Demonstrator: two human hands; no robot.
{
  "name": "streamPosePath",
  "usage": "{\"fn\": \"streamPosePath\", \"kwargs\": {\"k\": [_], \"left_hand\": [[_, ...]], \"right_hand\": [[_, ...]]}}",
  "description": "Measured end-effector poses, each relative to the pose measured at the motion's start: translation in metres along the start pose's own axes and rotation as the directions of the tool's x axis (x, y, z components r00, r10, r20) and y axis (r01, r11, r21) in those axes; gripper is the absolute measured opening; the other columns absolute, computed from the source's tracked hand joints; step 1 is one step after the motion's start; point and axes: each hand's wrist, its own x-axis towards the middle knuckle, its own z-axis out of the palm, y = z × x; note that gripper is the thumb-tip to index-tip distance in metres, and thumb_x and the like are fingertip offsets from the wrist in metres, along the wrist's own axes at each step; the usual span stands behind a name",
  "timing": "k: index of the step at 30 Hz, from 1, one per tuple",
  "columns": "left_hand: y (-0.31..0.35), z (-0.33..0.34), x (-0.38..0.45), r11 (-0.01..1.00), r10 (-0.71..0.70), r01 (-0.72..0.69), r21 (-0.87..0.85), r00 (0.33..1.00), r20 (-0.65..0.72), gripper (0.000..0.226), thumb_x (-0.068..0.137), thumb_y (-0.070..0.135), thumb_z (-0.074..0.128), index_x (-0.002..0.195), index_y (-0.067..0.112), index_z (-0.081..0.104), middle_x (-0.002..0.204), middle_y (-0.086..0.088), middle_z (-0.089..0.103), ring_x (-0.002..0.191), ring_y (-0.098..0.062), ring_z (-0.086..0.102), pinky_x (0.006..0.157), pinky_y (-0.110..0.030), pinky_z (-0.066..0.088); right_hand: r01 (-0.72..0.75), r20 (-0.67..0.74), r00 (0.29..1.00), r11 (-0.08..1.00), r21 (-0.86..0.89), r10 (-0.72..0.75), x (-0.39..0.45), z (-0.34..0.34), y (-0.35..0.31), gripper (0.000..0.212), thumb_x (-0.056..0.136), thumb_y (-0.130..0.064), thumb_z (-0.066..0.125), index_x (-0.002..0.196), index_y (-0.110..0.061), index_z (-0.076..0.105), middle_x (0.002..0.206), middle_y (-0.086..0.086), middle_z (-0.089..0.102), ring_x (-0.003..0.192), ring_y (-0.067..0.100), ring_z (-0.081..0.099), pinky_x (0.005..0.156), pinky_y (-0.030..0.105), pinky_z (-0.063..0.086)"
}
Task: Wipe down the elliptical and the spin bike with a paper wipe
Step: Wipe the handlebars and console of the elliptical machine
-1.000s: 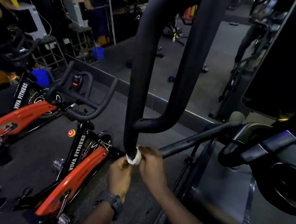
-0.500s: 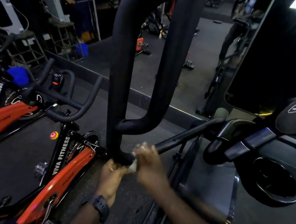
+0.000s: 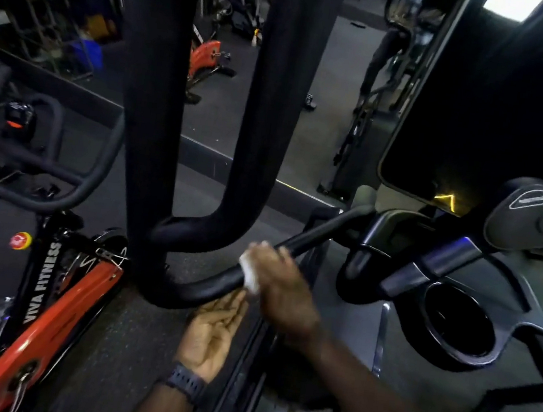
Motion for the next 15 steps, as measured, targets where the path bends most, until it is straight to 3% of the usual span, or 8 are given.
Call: {"fn": "streamPosePath", "kwargs": {"k": [2,4,5,6,8,10,13,15], "left_hand": [[0.006,-0.002,-0.005,0.999,-0.035,0.035,-0.001,0.999,0.015,0.060,0.061,-0.014,0.069,0.119,-0.007,0.058,0.117,-0.020,0.066,0.110,-0.028,0.066,0.086,-0.035,0.058],[0.010,0.000,-0.007,0.998,-0.063,0.063,-0.012,0.997,0.038,0.094,0.028,-0.006,0.093,0.116,-0.009,0.059,0.118,-0.021,0.065,0.111,-0.028,0.065,0.088,-0.039,0.056],[0.010,0.002,-0.008,0.997,-0.071,0.072,-0.018,0.997,0.029,0.096,0.022,-0.003,0.095,0.111,-0.009,0.062,0.119,-0.022,0.065,0.111,-0.029,0.065,0.090,-0.040,0.056],[0.010,0.007,-0.010,0.997,-0.076,0.076,-0.010,0.997,0.013,0.085,0.027,-0.001,0.095,0.105,-0.009,0.064,0.120,-0.024,0.064,0.111,-0.030,0.065,0.092,-0.040,0.055],[0.011,0.022,-0.019,0.994,-0.104,0.105,0.009,0.994,-0.024,0.046,0.059,0.005,0.079,0.101,-0.008,0.065,0.123,-0.027,0.062,0.116,-0.034,0.063,0.103,-0.042,0.049],[0.011,0.035,-0.025,0.995,-0.085,0.087,0.043,0.996,-0.028,0.043,0.078,0.013,0.059,0.115,-0.009,0.059,0.124,-0.029,0.062,0.120,-0.036,0.059,0.108,-0.043,0.042],[0.019,0.042,-0.025,0.943,0.138,-0.154,0.296,0.988,0.076,0.040,0.093,0.010,0.050,0.131,-0.001,0.054,0.129,-0.019,0.063,0.123,-0.028,0.059,0.107,-0.036,0.045],[0.025,0.040,-0.017,0.582,0.299,-0.351,0.733,0.931,0.209,0.034,0.100,0.007,0.048,0.132,0.014,0.056,0.135,-0.007,0.061,0.126,-0.017,0.057,0.109,-0.029,0.043]], "right_hand": [[-0.447,-0.143,0.879,0.891,0.081,0.454,0.016,-0.009,0.050,0.031,0.099,-0.022,0.045,0.118,-0.005,0.063,0.125,0.022,0.060,0.119,0.034,0.053,0.108,0.038,0.031],[-0.568,-0.281,0.733,0.785,0.249,0.619,0.017,-0.010,0.067,0.046,0.104,-0.021,0.028,0.112,0.004,0.066,0.121,0.026,0.062,0.119,0.034,0.049,0.110,0.038,0.029],[-0.534,-0.360,0.728,0.812,0.236,0.583,0.017,-0.006,0.059,0.046,0.105,-0.020,0.027,0.115,0.002,0.066,0.124,0.024,0.061,0.122,0.034,0.049,0.109,0.043,0.035],[-0.429,-0.361,0.803,0.880,0.204,0.475,0.015,-0.009,0.041,0.038,0.104,-0.019,0.033,0.118,-0.001,0.064,0.128,0.020,0.059,0.124,0.034,0.049,0.105,0.048,0.039],[-0.016,-0.142,0.989,0.984,0.179,0.041,-0.004,-0.006,0.010,0.042,0.098,-0.020,0.048,0.137,-0.006,0.050,0.145,0.015,0.045,0.138,0.032,0.037,0.115,0.049,0.028],[0.178,-0.080,0.982,0.982,0.063,-0.173,-0.018,0.004,0.027,0.052,0.095,-0.025,0.048,0.145,-0.009,0.040,0.153,0.008,0.037,0.143,0.027,0.030,0.119,0.044,0.020],[-0.064,-0.437,0.894,0.993,0.104,0.103,-0.001,-0.020,0.055,0.030,0.105,-0.020,0.031,0.117,-0.011,0.058,0.128,-0.002,0.063,0.126,0.027,0.047,0.101,0.045,0.045],[-0.302,-0.571,0.762,0.948,0.102,0.304,0.016,-0.037,0.048,0.039,0.107,-0.016,0.021,0.102,-0.001,0.057,0.094,0.016,0.073,0.107,0.030,0.049,0.092,0.034,0.042]]}}
